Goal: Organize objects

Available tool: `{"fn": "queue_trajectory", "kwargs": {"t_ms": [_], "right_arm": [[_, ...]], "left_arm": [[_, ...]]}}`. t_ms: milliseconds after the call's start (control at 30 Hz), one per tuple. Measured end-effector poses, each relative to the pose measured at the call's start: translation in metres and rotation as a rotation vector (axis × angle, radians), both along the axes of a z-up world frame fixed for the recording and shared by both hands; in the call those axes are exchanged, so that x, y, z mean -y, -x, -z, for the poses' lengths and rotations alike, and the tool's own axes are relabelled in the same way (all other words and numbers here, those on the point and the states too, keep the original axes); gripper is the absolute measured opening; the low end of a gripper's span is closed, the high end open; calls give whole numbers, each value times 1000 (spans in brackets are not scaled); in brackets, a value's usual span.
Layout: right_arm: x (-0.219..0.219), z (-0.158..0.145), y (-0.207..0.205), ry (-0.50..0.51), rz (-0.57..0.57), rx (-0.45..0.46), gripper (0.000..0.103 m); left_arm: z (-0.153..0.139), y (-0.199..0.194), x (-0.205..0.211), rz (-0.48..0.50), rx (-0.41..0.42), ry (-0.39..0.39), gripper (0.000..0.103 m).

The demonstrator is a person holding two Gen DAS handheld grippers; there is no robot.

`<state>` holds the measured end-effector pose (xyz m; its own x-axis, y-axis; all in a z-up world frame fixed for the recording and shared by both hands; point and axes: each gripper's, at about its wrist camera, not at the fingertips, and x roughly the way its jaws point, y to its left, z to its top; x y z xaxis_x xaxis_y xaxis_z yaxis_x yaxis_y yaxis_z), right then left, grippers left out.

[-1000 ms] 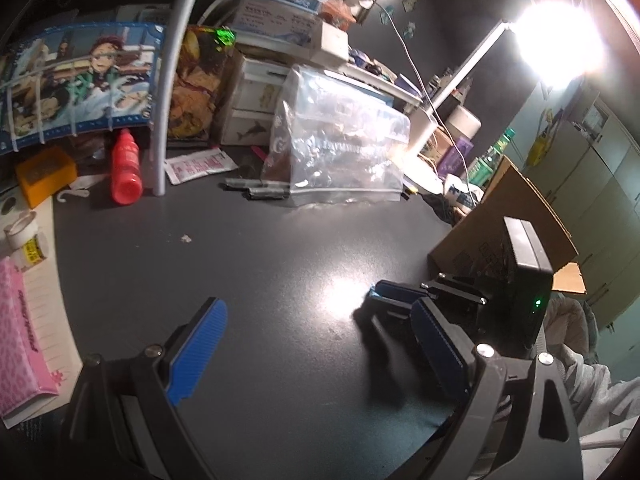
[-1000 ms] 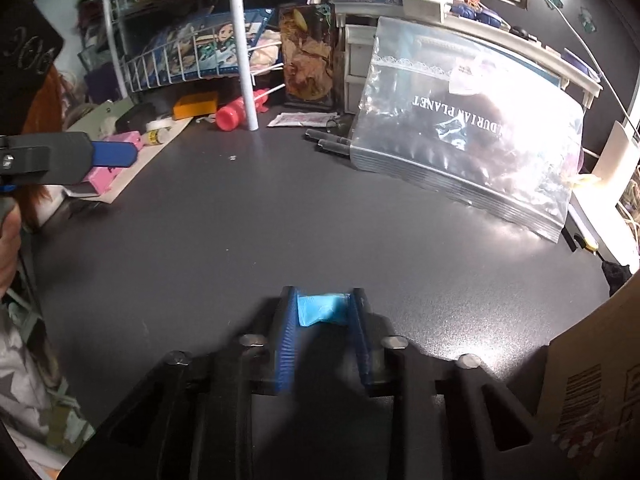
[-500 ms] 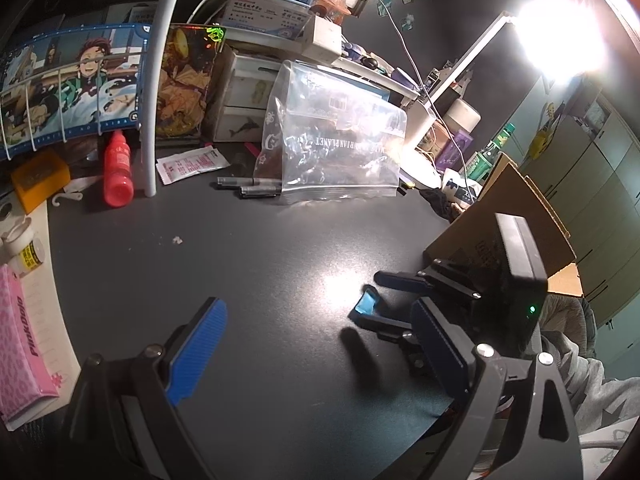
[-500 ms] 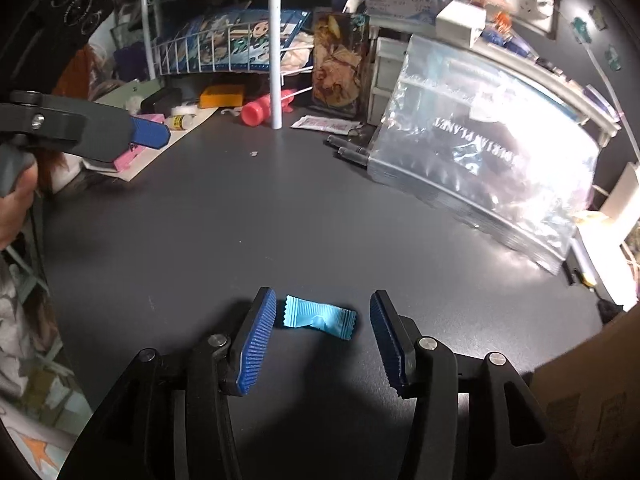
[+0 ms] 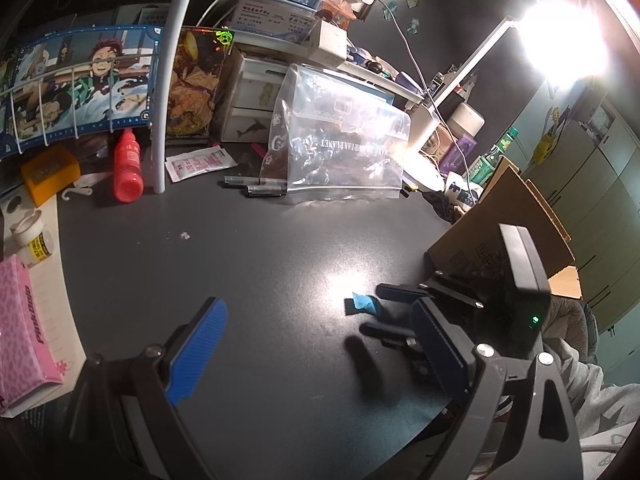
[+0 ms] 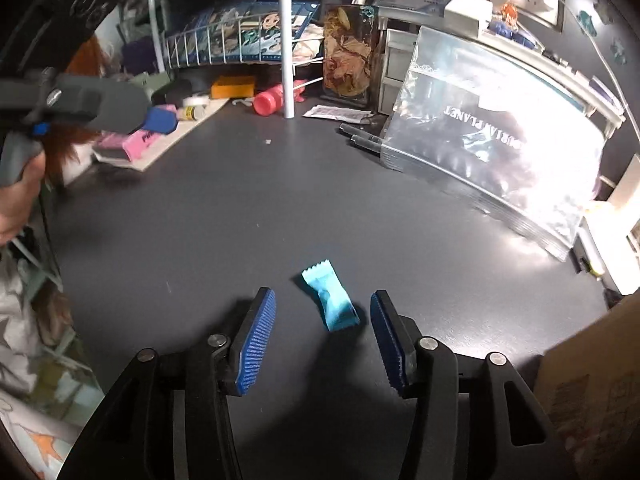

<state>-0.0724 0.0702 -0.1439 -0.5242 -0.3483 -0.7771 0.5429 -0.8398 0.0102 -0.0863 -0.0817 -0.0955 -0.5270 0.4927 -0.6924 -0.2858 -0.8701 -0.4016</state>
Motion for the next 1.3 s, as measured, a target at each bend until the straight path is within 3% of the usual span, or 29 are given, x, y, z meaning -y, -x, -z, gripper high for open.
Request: {"fn": "queue_trajectory", "kwargs": {"t_ms": [167,200,433,567,800,1067,1300], "right_arm": [[-1,4,8,-18,-16,-19,21],[-3,4,8,-14,-14,-18,10],[3,-3,-6,-21,-46,-41,8],[13,-29,-23,2,-83,-100,8],[32,-85,-46,-5,-146,-235,8],[35,-131,-60,-32,-152,-332,8],[9,-158,-65,-6,-112,-346,8]], "left_arm": [[0,-3,1,-1,4,4,92],[0,-3,0,1,3,3,92],[-1,1,-19,87,30,-3,92],[-11,3,-30,182,53,-45,76],[-43,7,-37,249,75,-82,45],[-83,4,-46,274,35,-118,35],[-112,5,-78,307,-7,-144,26]]}}
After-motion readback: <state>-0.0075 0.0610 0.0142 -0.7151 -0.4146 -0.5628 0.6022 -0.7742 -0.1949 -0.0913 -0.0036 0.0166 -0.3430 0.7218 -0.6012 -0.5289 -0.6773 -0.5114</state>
